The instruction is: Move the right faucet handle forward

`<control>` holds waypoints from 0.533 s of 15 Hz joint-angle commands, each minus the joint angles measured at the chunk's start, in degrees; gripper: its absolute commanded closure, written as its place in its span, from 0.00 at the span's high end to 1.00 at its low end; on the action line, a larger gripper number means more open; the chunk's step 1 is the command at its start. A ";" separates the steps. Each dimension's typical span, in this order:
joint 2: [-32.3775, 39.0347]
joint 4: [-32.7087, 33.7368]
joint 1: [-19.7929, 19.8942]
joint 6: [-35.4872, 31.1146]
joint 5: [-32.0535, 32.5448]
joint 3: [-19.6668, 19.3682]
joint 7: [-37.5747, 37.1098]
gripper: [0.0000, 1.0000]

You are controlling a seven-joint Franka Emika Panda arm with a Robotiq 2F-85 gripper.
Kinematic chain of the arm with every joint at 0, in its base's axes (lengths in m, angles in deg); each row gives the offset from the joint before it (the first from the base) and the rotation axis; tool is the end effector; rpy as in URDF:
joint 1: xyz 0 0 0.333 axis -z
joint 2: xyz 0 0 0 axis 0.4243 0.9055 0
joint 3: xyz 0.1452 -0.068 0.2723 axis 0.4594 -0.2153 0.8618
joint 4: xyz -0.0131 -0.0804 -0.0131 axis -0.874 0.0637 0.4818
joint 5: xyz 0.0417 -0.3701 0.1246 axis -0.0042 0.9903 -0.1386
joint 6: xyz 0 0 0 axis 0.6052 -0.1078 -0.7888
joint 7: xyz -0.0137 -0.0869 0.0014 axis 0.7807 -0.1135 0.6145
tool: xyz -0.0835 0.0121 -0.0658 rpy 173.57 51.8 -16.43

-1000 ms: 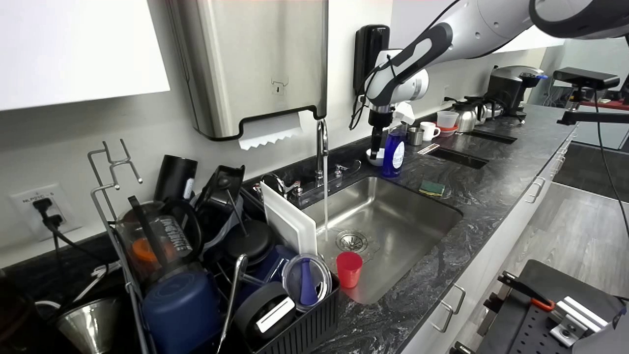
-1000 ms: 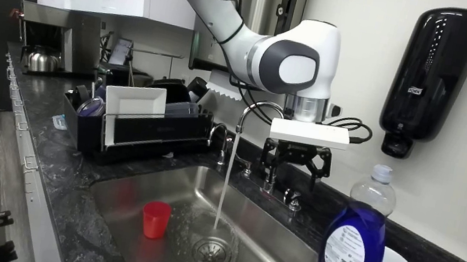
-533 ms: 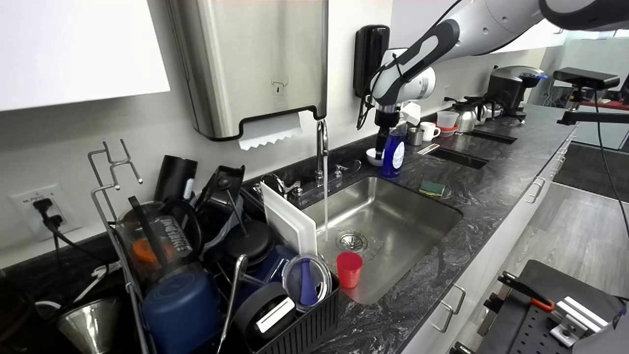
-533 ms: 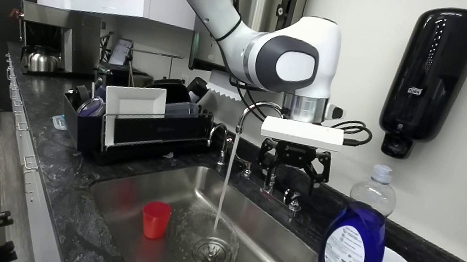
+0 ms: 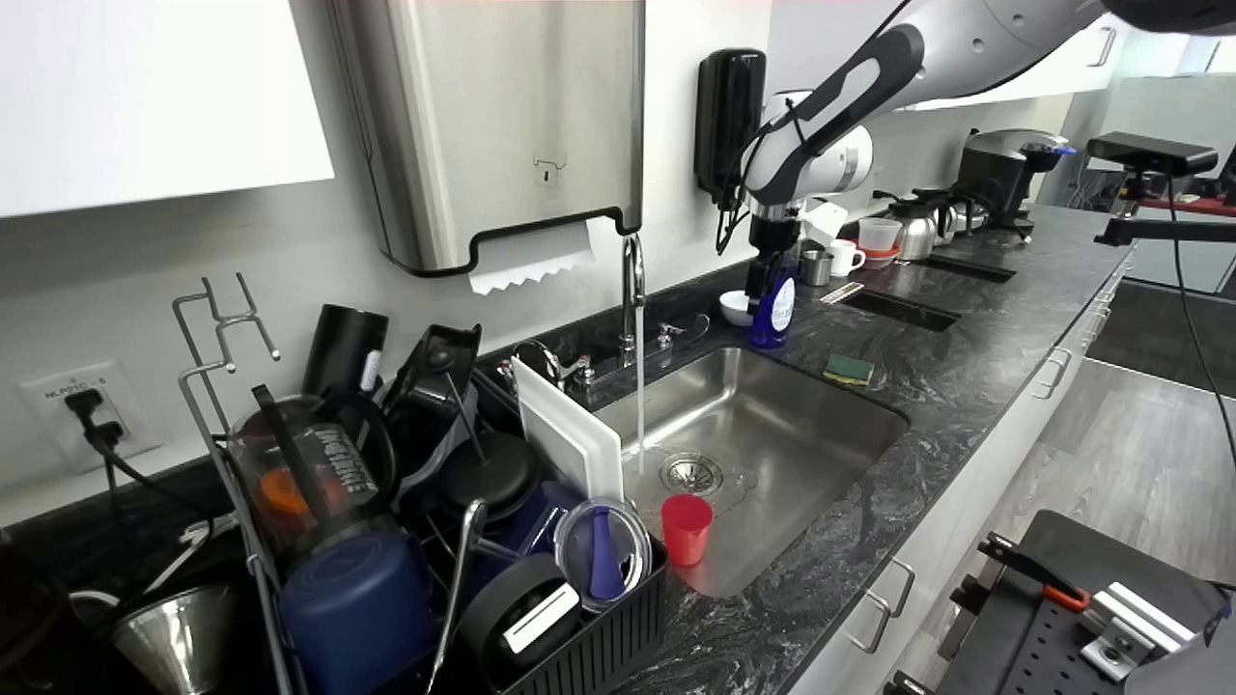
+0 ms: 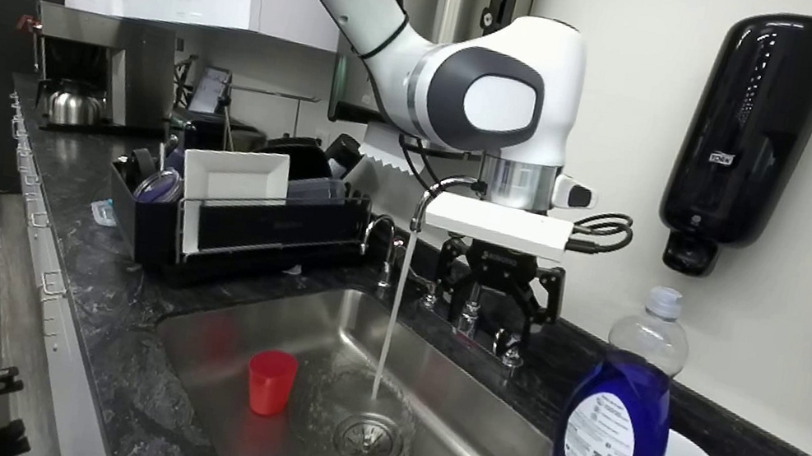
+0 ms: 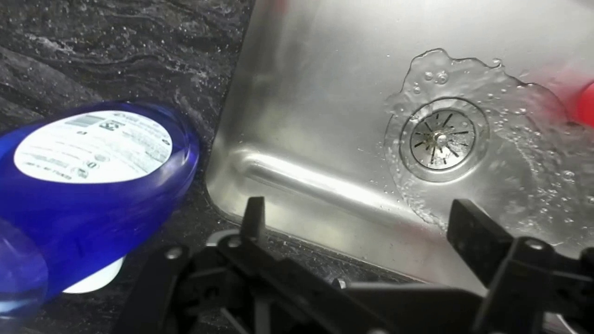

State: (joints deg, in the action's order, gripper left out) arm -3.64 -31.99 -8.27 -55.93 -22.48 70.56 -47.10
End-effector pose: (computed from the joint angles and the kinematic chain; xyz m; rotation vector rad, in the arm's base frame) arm 0.6306 -0.2043 0.2997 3.0198 0.5847 0.1011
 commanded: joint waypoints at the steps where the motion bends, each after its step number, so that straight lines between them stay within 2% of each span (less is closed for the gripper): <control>1: -3.25 -4.40 -0.42 -0.10 -1.78 -0.19 -2.25 1.00; 4: -4.55 -6.46 -0.83 -0.10 -2.72 -0.17 -3.93 1.00; 5: -2.62 -3.92 -0.77 0.20 -2.02 -0.32 -2.71 1.00; 8: -3.25 -4.80 -1.00 0.19 -2.14 -0.33 -3.61 1.00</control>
